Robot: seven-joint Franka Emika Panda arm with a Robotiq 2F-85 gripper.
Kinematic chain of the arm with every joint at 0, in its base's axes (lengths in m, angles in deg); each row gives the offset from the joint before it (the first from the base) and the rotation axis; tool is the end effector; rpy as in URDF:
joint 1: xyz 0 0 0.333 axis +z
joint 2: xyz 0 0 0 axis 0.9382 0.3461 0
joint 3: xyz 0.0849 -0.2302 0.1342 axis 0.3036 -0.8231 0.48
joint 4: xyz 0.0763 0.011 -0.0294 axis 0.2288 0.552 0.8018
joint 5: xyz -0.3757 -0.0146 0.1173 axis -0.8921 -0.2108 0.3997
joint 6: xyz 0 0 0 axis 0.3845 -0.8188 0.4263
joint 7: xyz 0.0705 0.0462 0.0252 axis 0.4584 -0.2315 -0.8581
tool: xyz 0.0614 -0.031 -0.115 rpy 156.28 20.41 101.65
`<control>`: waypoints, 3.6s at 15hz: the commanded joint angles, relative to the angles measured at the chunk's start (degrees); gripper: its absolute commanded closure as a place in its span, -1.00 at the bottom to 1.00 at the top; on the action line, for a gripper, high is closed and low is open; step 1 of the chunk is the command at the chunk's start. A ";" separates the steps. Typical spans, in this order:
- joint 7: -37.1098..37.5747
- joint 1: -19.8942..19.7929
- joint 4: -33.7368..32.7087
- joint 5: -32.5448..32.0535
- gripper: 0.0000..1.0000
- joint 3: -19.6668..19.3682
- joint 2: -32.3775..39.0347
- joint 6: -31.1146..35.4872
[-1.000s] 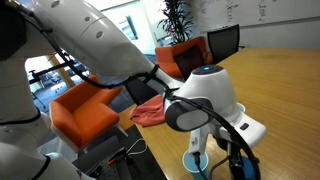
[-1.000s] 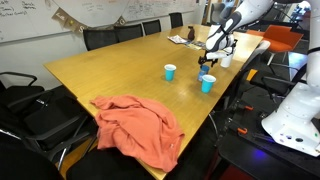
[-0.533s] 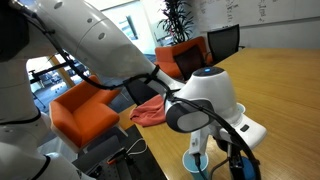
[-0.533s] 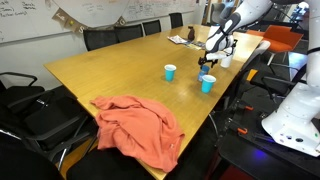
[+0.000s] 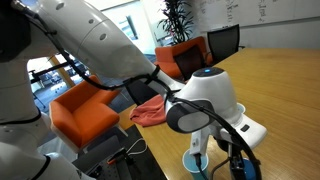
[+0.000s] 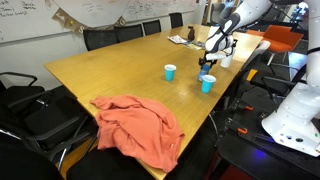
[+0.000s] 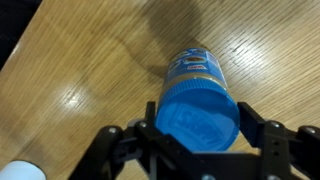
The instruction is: Put the blue lid on the table
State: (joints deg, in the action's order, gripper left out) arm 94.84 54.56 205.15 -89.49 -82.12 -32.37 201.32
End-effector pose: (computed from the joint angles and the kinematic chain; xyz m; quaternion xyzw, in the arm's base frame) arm 0.4928 -0.3070 0.1359 0.9152 -0.3916 0.0571 0.0760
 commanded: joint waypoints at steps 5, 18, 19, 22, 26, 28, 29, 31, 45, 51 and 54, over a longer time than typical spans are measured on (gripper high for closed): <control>-1.49 2.71 3.21 0.40 -0.09 -0.94 -5.36 3.03; 0.01 16.12 9.32 -11.52 -0.09 1.96 -13.97 2.25; 0.84 17.67 9.47 -13.10 -0.09 2.41 -13.44 2.45; -0.26 20.61 9.81 -15.58 -0.09 5.20 -11.58 3.80; -7.08 20.20 8.47 -13.46 -0.09 10.28 -7.40 4.69; -12.73 19.08 7.72 -13.04 -0.09 12.23 -4.63 5.87; -15.17 18.67 7.26 -13.22 -0.09 12.70 -3.31 6.25; -20.88 17.40 5.88 -13.54 -0.09 13.77 -0.26 6.37; -22.28 18.42 7.98 -14.04 -1.00 11.31 -2.70 11.18; -5.15 24.65 14.45 -15.71 -1.00 2.01 -16.95 7.88; 7.51 28.38 15.75 -21.52 -1.00 -3.53 -22.07 4.85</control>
State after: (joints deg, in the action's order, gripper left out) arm 91.64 78.94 217.42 -106.45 -80.86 -47.76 209.90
